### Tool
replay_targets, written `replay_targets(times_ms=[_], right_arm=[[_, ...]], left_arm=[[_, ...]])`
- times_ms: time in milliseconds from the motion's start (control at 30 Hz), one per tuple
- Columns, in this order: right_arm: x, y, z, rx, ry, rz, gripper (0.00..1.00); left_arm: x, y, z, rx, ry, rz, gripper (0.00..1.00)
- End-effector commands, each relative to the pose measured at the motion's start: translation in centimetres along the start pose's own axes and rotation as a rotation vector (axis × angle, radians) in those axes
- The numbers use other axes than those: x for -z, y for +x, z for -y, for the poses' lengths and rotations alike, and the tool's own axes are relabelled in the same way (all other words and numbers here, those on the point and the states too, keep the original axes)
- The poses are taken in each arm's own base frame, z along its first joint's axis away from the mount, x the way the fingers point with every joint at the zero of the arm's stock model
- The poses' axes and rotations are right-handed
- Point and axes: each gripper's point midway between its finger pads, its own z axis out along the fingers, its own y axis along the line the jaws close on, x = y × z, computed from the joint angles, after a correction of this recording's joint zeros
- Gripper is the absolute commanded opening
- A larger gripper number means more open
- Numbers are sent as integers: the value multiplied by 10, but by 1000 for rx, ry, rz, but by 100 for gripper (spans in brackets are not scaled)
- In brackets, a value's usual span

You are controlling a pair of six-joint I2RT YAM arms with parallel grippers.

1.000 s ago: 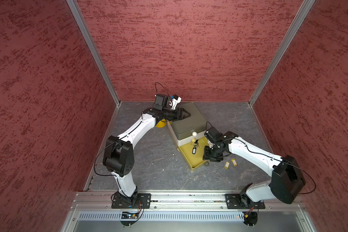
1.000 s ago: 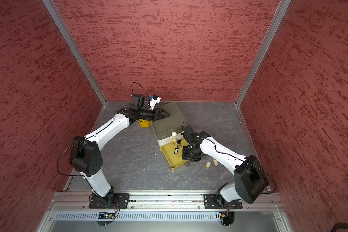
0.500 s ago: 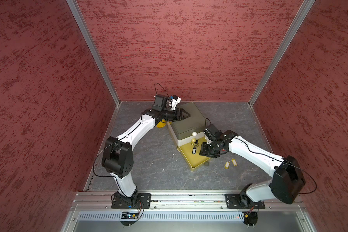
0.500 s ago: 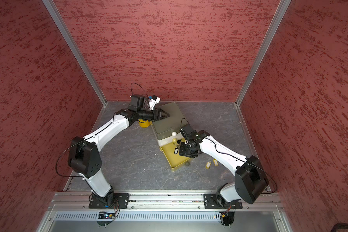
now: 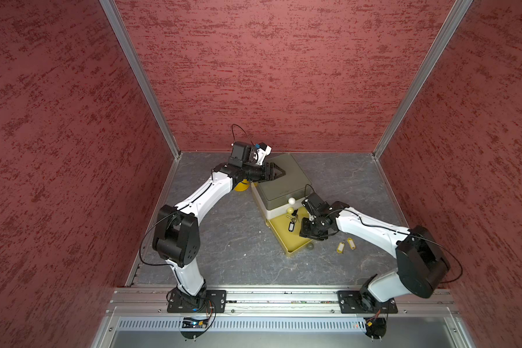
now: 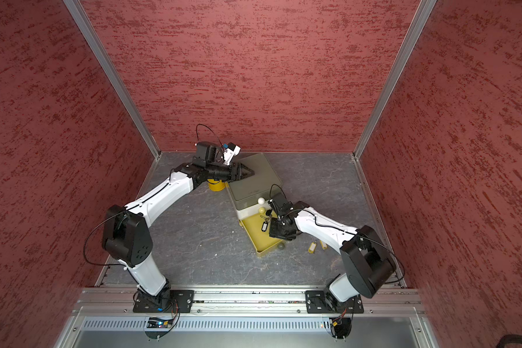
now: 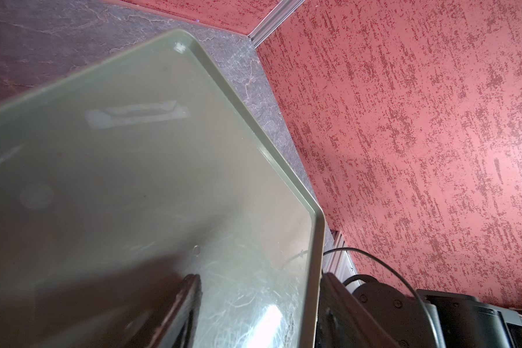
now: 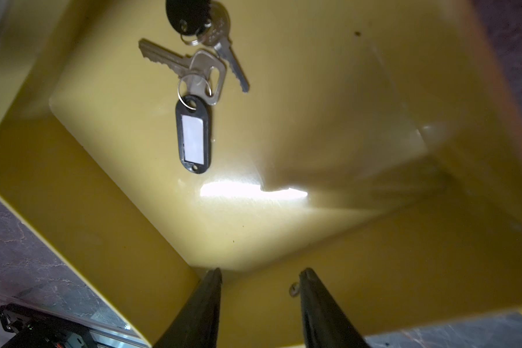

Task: Take the keys out of the drawer
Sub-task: Open the drawer in the storage box.

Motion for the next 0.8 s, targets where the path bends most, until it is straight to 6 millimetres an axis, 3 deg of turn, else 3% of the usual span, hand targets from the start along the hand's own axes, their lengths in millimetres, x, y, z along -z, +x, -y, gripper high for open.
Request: replay_targets(times_ms=[0,233,533,767], right_arm=[[2,23,28,-47,98,-66,47],[-18,33,25,-90,67,-131,48],[-35,24,19,-94,88,-149,51],[-31,40,21,-210,48,-180,54]], left_arm=[[-12,112,-104,371,-321,-312,66],[-11,113,-103,370,-324,-316,67],[-9,113,-103,370,-327,-316,67],[-9,108,-102,367,-326,-306,71]])
